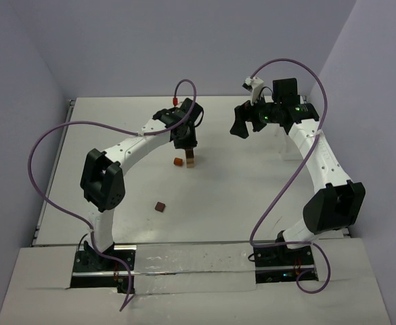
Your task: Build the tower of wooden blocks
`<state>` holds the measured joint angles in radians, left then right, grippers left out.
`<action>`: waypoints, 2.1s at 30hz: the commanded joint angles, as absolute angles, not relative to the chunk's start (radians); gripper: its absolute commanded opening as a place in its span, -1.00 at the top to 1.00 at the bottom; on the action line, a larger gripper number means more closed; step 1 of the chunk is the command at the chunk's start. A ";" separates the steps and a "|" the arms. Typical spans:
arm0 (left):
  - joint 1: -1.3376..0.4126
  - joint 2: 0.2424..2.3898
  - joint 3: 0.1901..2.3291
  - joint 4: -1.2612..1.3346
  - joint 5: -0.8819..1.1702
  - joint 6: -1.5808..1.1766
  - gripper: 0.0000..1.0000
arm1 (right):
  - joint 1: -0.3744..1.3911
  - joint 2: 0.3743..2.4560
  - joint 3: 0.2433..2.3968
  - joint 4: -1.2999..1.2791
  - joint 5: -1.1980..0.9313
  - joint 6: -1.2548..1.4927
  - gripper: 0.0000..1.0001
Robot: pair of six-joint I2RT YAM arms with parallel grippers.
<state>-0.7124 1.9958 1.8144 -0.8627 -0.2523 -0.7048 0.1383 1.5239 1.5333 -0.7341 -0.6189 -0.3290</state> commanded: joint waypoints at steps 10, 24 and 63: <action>-0.708 2.033 1.848 -0.835 -0.238 -0.716 0.85 | 0.132 1.531 1.584 -0.744 -0.638 -0.323 -0.99; -0.706 2.045 1.864 -0.838 -0.236 -0.710 0.83 | 0.132 1.543 1.593 -0.753 -0.646 -0.325 -0.99; -0.704 2.071 1.896 -0.849 -0.270 -0.707 0.16 | 0.132 1.551 1.600 -0.762 -0.657 -0.328 -0.99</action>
<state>-0.7113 2.0628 1.8488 -0.8637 -0.2642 -0.7031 0.1383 1.5456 1.5523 -0.7525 -0.6383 -0.3297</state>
